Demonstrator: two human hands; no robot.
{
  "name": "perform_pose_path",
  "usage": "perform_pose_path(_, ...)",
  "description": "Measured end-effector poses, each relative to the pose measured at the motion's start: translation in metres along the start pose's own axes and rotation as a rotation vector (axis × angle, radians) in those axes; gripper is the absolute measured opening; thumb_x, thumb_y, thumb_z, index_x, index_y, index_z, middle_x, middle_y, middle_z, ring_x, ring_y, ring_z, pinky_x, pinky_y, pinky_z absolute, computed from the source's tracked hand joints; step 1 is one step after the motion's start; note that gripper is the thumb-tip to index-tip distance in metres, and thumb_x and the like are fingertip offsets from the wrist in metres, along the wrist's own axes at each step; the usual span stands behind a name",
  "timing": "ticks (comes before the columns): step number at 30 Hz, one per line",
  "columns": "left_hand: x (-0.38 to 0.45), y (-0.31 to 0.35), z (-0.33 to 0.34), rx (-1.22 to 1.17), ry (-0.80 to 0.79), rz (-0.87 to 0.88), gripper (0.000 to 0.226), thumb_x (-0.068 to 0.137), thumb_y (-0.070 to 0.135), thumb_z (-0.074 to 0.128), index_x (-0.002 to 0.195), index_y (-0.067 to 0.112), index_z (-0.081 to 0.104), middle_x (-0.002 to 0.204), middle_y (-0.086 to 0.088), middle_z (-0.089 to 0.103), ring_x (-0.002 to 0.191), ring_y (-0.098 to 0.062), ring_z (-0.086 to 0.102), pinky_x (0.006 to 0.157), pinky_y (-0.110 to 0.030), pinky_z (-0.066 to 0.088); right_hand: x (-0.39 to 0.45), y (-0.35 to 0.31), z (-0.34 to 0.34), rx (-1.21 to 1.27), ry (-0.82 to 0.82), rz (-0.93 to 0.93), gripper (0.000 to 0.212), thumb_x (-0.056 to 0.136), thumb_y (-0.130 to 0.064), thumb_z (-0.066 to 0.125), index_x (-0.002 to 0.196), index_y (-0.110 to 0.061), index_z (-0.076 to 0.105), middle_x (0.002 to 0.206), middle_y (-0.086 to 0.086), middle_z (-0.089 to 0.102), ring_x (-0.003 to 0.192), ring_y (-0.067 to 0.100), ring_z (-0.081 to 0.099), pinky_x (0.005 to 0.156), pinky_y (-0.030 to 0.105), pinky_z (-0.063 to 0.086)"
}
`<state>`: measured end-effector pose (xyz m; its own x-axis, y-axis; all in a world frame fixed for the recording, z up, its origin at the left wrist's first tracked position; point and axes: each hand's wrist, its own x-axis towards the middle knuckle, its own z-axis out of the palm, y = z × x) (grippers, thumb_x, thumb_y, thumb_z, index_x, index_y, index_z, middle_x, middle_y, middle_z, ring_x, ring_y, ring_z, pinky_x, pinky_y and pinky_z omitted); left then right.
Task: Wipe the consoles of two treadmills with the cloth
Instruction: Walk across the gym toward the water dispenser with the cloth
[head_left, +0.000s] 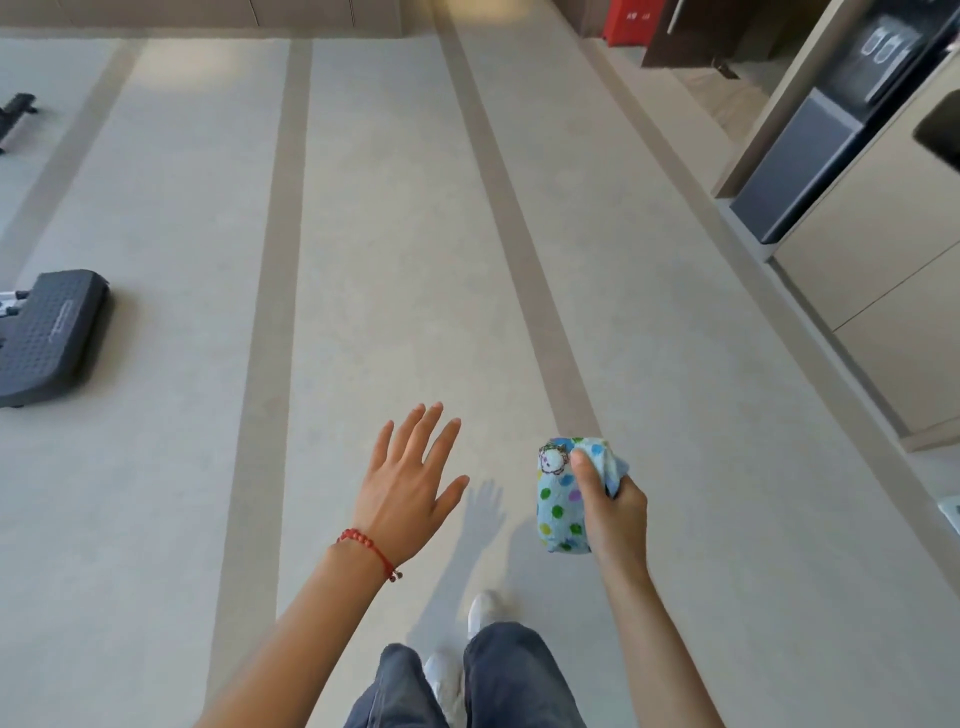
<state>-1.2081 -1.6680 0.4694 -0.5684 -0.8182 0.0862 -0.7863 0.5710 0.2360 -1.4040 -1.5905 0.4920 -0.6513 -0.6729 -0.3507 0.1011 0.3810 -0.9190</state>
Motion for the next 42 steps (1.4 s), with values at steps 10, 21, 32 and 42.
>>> perform_pose_path(10, 0.201, -0.031, 0.019, -0.009, -0.007, 0.014, 0.061, 0.098, 0.052, 0.013, 0.132, 0.011, 0.043, 0.137, -0.015, 0.048, 0.126, -0.033, 0.044, 0.1, -0.056, 0.038, 0.188, -0.073, 0.05, 0.029, -0.024, -0.037, 0.011, 0.084, -0.032, 0.064, 0.077, -0.024, 0.061, 0.079, -0.005, 0.066, 0.076, 0.01, 0.064, 0.065, 0.026, 0.05)
perform_pose_path(21, 0.397, -0.053, 0.016, -0.007, 0.008, -0.006, 0.06, 0.097, 0.054, 0.011, 0.133, 0.014, 0.039, 0.136, -0.015, 0.05, 0.126, -0.033, 0.045, 0.1, -0.054, 0.035, 0.364, -0.159, 0.091, 0.015, -0.041, -0.033, 0.015, 0.082, -0.034, 0.065, 0.079, -0.019, 0.063, 0.081, -0.001, 0.068, 0.08, 0.015, 0.066, 0.073, 0.032, 0.054)
perform_pose_path(32, 0.629, -0.096, 0.034, -0.018, 0.001, 0.155, 0.058, 0.096, 0.051, 0.021, 0.132, 0.012, 0.043, 0.135, -0.015, 0.05, 0.126, -0.031, 0.041, 0.099, -0.056, 0.038, 0.546, -0.234, 0.141, 0.078, 0.104, -0.032, 0.013, 0.082, -0.034, 0.064, 0.076, -0.023, 0.061, 0.078, -0.004, 0.066, 0.075, 0.01, 0.064, 0.064, 0.026, 0.052)
perform_pose_path(42, 0.815, -0.097, 0.04, -0.032, -0.038, 0.321, 0.057, 0.096, 0.051, 0.022, 0.133, 0.012, 0.041, 0.136, -0.015, 0.049, 0.128, -0.029, 0.035, 0.102, -0.053, 0.034, 0.679, -0.296, 0.149, 0.109, 0.247, -0.013, 0.011, 0.083, -0.032, 0.064, 0.075, -0.025, 0.06, 0.078, -0.006, 0.065, 0.074, 0.006, 0.063, 0.059, 0.018, 0.051)
